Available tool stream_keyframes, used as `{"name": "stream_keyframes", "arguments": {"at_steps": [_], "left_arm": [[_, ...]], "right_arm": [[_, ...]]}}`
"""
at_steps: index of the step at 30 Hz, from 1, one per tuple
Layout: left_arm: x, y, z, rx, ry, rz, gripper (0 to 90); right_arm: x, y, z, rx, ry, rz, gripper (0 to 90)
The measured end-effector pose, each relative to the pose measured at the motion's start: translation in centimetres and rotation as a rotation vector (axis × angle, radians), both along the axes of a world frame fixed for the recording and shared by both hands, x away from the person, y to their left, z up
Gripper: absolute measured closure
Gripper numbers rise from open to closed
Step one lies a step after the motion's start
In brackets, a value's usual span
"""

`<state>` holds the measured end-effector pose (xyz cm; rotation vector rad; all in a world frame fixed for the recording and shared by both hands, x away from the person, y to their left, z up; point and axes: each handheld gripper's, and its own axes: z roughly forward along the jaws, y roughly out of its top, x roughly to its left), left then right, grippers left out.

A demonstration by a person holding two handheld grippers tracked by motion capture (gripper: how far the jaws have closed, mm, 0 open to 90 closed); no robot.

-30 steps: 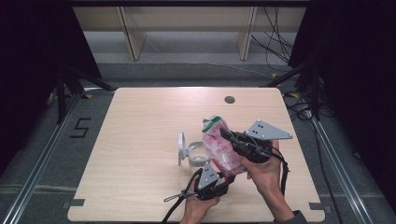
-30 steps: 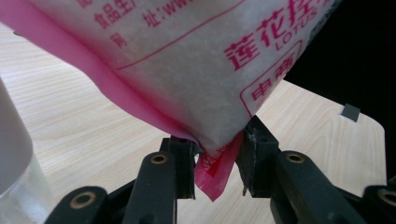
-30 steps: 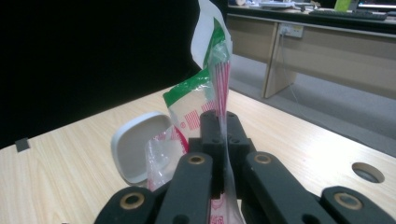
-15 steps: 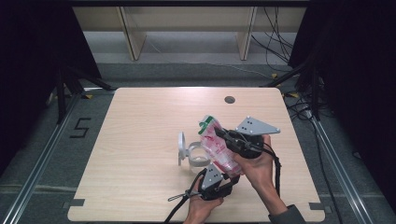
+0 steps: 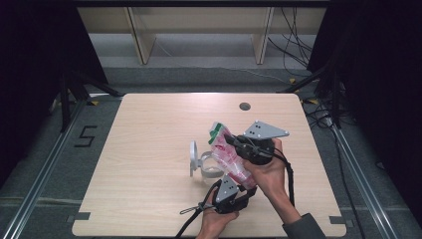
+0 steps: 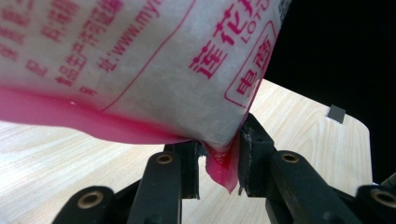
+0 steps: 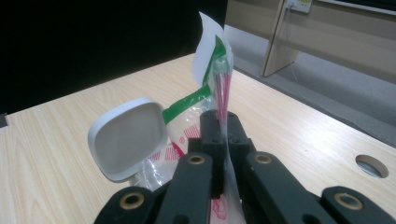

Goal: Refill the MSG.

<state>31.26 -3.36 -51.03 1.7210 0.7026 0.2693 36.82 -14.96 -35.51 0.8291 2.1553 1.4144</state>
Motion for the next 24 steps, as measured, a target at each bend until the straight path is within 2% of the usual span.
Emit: {"name": "stream_keyframes", "arguments": {"at_steps": [1,2,3,4,5,6,7,8,10,12,15,16,17,20,24], "left_arm": [[0.0,-0.1,0.0,-0.001,-0.001,0.002,72.3],[0.1,-0.1,0.1,0.005,-0.01,-0.005,72.4],[0.1,-0.2,0.1,0.0,-0.011,-0.01,72.5],[0.1,-0.2,0.2,0.007,-0.012,-0.016,72.5],[0.0,-0.3,0.2,-0.003,-0.008,-0.012,72.6],[0.1,-0.4,0.3,-0.006,-0.007,-0.014,72.7],[0.1,-0.5,0.3,-0.008,-0.007,-0.011,72.7],[0.1,-0.5,0.2,-0.01,-0.009,-0.016,72.7],[0.2,-0.5,0.2,-0.014,-0.011,-0.019,72.8],[0.2,-0.6,0.2,-0.009,-0.006,-0.016,72.9],[0.3,-0.6,0.1,-0.002,-0.011,-0.027,73.0],[0.3,-0.6,0.1,-0.002,-0.011,-0.027,73.0],[0.4,-0.6,0.1,-0.001,-0.011,-0.029,73.0],[0.5,-0.6,0.1,-0.004,-0.009,-0.028,73.1],[0.6,-0.6,0.3,0.012,-0.01,-0.032,73.2]], "right_arm": [[0.1,0.0,0.1,-0.007,0.007,0.012,90.0],[0.1,0.1,0.1,-0.007,0.009,0.001,90.0],[0.2,0.1,0.1,-0.013,-0.025,-0.001,90.0],[0.3,0.1,0.1,-0.025,-0.028,0.008,90.0],[0.2,0.3,0.2,-0.025,0.002,0.006,90.0],[0.1,0.3,0.2,-0.025,0.008,0.003,90.0],[0.2,0.4,0.1,-0.03,-0.023,0.001,90.0],[0.2,0.4,0.2,-0.042,-0.004,0.015,90.0],[0.3,0.4,0.2,-0.047,-0.015,0.019,90.0],[0.4,0.5,0.2,-0.055,0.0,0.026,90.0],[0.6,0.8,0.0,-0.059,-0.011,0.013,90.0],[0.6,0.9,0.0,-0.06,0.014,0.027,90.0],[0.6,0.8,0.0,-0.069,-0.005,0.016,90.0],[0.6,1.1,0.0,-0.059,0.023,0.009,90.0],[0.8,1.2,0.0,-0.077,0.004,0.003,90.0]]}}
